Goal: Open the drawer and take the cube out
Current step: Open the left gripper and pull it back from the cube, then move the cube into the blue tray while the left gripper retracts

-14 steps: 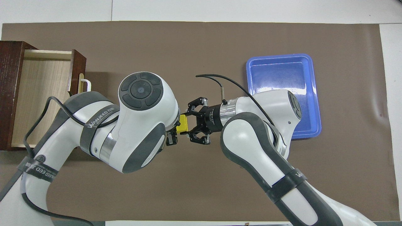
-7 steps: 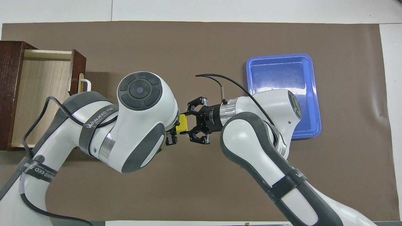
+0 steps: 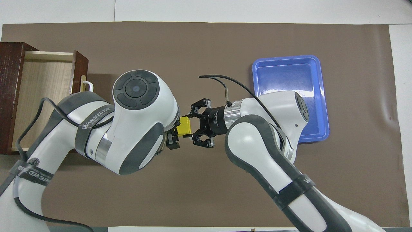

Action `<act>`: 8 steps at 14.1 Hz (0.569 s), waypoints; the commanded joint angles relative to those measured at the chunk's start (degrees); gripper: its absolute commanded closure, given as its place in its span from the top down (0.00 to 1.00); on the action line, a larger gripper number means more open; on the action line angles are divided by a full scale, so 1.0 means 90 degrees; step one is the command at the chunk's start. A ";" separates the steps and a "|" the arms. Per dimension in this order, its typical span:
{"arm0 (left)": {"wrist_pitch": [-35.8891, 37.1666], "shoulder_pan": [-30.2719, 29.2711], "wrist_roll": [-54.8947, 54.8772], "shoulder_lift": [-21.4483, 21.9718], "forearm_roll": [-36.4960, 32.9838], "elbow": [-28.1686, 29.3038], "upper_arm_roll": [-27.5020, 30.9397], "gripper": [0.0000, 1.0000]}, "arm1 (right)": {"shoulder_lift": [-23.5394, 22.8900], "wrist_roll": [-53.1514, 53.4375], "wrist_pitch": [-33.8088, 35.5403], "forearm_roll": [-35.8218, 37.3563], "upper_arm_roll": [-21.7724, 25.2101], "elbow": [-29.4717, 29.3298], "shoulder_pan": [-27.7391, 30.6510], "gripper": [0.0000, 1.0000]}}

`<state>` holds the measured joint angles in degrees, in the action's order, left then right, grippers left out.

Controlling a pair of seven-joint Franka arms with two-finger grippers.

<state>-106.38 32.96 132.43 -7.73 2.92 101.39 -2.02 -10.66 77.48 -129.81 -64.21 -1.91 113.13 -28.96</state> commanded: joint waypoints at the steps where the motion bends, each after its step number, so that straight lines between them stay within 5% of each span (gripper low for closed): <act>1: -0.0034 -0.0477 -0.0076 0.0117 -0.0012 0.0053 0.0020 1.00 | -0.0085 -0.0132 0.0088 -0.0161 -0.0002 -0.0157 0.0034 0.00; 8: -0.1137 -0.2028 -0.1362 0.0341 -0.0666 0.0951 0.0010 1.00 | -0.0163 -0.0152 0.0623 0.0092 0.0066 -0.0460 0.1057 0.00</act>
<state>-112.66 19.49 124.84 -7.49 -2.18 105.00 -1.38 -11.14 77.36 -127.46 -64.08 -1.06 110.95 -23.74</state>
